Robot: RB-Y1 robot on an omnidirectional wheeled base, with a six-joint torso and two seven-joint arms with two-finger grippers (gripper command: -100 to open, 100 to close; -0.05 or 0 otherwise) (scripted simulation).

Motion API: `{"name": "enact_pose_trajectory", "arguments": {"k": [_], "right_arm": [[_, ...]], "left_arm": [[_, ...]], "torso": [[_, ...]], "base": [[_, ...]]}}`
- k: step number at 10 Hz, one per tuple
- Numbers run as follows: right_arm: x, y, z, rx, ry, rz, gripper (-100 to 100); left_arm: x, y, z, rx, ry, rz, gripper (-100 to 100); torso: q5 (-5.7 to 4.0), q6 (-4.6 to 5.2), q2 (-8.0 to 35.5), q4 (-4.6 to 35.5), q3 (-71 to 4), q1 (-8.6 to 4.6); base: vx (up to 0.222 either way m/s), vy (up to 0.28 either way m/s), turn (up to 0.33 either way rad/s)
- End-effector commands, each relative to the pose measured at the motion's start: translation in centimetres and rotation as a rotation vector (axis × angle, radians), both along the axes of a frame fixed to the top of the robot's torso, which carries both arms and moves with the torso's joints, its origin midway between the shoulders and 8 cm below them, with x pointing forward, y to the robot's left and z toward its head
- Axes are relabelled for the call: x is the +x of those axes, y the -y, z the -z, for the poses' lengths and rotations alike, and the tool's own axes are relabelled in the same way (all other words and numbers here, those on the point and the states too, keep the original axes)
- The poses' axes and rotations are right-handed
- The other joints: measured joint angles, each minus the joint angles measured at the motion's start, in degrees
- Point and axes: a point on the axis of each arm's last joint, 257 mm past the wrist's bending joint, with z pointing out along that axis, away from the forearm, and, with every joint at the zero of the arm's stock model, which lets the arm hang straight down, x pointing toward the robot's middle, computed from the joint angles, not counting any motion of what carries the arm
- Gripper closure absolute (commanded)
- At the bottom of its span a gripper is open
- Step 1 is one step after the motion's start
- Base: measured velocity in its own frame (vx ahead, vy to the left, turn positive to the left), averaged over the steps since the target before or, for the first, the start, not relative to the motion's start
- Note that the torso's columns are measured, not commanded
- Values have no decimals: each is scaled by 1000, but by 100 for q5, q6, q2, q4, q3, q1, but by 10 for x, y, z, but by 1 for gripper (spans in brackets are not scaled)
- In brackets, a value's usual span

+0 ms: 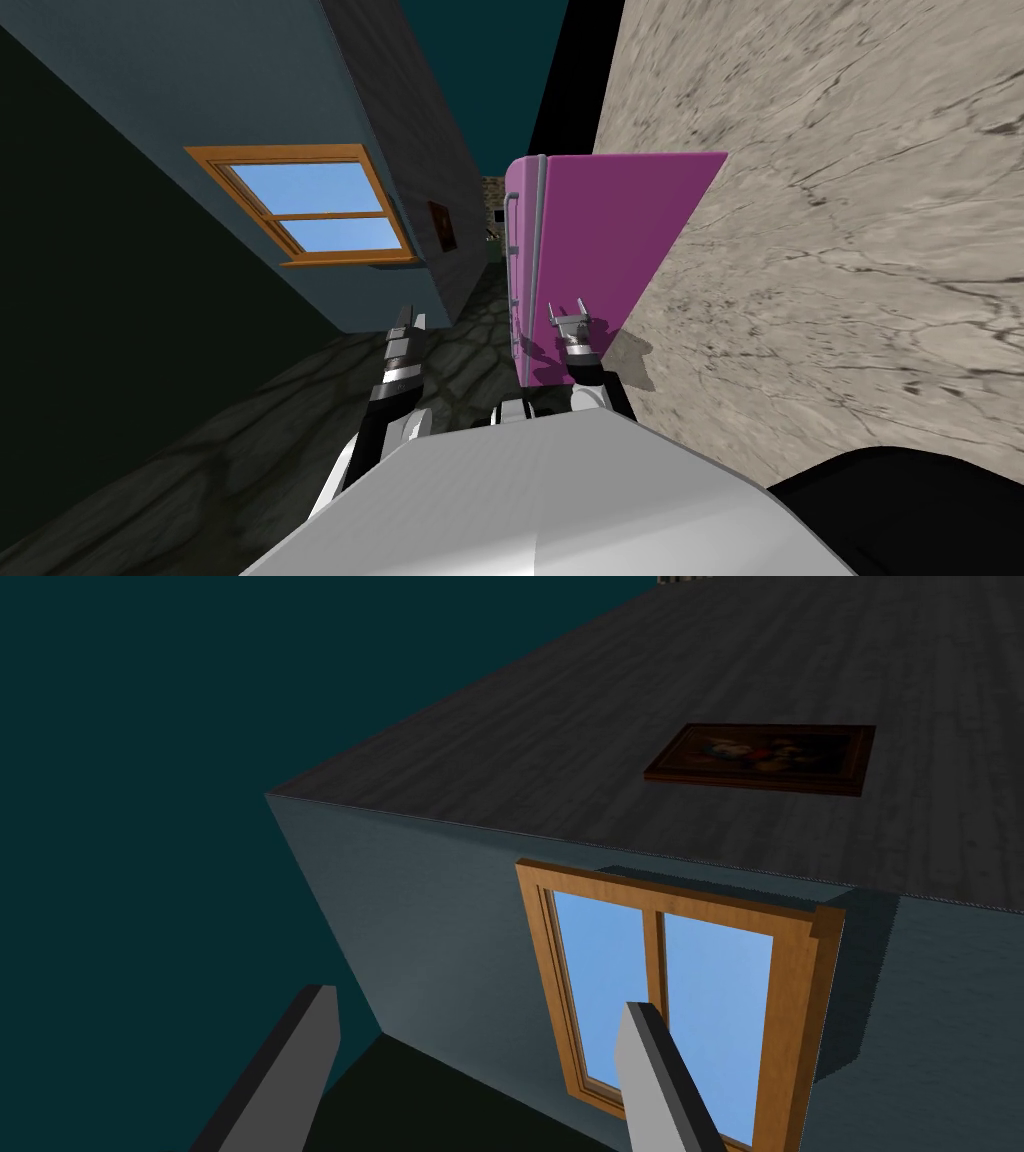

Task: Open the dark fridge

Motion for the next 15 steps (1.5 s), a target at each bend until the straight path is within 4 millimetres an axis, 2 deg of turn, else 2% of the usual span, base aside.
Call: {"name": "enact_pose_trajectory", "arguments": {"k": [1, 4, 6, 11, 15], "right_arm": [[6, -10, 11, 104, -34, -80, -100], [10, -16, 19, 180, -58, -129, -100], [16, -28, 32, 297, -98, -212, -100], [22, -37, 48, 461, -145, -290, -100], [30, -50, 70, 671, -200, -377, -100]], "left_arm": [[0, 0, 0, 0, 0, 0, 0], [0, 0, 0, 0, 0, 0, 0], [0, 0, 0, 0, 0, 0, 0], [0, 0, 0, 0, 0, 0, 0], [0, 0, 0, 0, 0, 0, 0]], "torso": [[1, 0, 3, 0, 1, 4], [0, 0, 1, 0, 1, 0], [1, 0, -1, 0, -1, 2], [1, 0, 5, 2, 3, 4], [1, 1, -2, -1, -2, 2]], "base": [[64, -30, 14], [50, -29, 12], [65, -33, 26], [42, -18, 18], [41, -13, 33]]}}
